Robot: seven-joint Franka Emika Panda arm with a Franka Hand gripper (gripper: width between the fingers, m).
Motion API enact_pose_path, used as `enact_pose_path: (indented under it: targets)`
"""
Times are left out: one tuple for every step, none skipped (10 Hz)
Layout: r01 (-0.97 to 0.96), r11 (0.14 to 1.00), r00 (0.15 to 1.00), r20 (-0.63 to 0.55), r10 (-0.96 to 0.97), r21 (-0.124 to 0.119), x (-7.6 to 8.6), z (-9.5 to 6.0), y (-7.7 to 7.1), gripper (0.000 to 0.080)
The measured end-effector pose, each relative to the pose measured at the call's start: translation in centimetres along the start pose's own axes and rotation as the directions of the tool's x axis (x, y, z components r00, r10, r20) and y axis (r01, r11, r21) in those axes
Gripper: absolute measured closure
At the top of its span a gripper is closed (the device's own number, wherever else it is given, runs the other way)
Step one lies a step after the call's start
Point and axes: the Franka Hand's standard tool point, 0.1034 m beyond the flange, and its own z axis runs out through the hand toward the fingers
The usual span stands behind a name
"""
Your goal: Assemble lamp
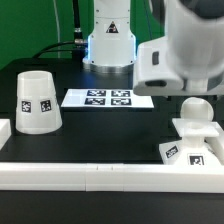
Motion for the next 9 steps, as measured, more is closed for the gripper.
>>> enact_pose_path:
  targets:
    - [0.001,1.000,1.000,0.005,-0.001,0.002,0.6,0.0,-0.1,0.0101]
    - [0.001,1.000,1.000,0.027,-0.001,-0.001,0.6,0.3,0.0,0.0101]
    - [0.006,1.000,1.000,0.010,-0.006,-0.002,0.9,0.6,-0.5,0.0101]
    - [0.010,1.000,1.000,0.010,-0.010,-0.006,0.9,0.8,-0.8,0.0101]
    - [0.008,1.000,1.000,0.011,-0.008,-0.009,0.9,0.9,-1.0,0.0101]
    - [0.011,1.000,1.000,0.011,-0.011,-0.010,0.8,1.0,-1.2,0.0101]
    - [0.015,1.000,1.000,0.003,-0.015,-0.011,1.0,1.1,-1.5,0.0101]
    - [0.018,1.000,1.000,-0.002,-0.018,-0.010,1.2,1.4,-1.4,0.0101]
    - [0.014,1.000,1.000,-0.008,-0.014,-0.010,1.4,2.1,-1.3,0.0101]
